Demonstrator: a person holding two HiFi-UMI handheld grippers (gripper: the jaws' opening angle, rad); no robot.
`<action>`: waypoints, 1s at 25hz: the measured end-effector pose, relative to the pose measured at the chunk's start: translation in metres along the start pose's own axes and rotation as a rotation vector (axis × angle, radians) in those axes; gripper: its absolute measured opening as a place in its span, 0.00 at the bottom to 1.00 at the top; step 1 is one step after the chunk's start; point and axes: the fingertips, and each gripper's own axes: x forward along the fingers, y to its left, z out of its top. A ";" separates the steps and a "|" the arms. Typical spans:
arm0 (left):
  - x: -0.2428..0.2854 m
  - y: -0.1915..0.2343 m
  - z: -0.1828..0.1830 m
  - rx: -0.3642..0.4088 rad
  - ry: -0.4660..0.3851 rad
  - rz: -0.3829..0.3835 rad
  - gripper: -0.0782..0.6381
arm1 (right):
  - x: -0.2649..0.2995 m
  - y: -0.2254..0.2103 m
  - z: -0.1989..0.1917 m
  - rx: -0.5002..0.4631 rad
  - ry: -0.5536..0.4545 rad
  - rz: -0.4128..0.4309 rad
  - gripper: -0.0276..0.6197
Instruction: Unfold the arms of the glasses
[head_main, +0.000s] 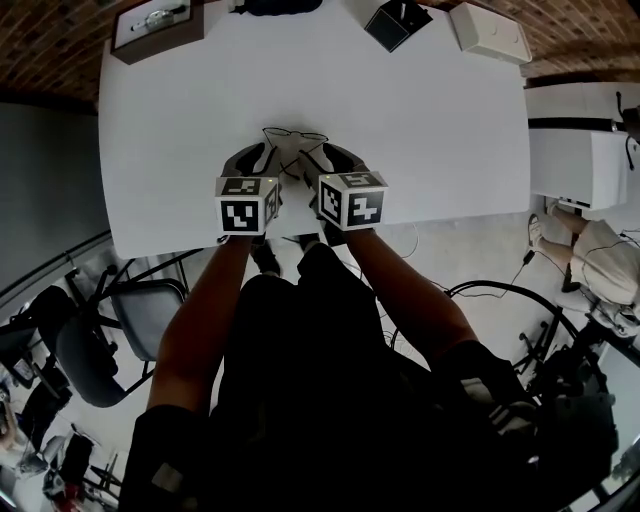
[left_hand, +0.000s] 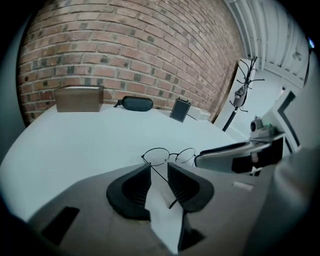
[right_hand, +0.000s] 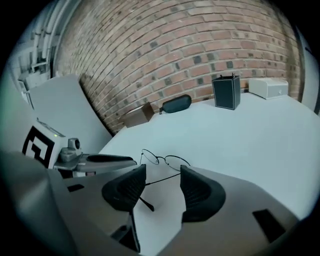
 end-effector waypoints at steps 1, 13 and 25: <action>0.003 -0.001 0.000 0.013 0.007 0.000 0.25 | 0.002 -0.002 0.001 0.025 0.005 -0.012 0.32; 0.013 0.003 -0.003 -0.012 0.049 0.008 0.25 | 0.019 -0.006 -0.014 0.189 0.057 -0.034 0.33; 0.006 0.025 -0.008 -0.025 0.075 0.049 0.25 | 0.016 -0.025 -0.011 0.092 0.093 -0.010 0.33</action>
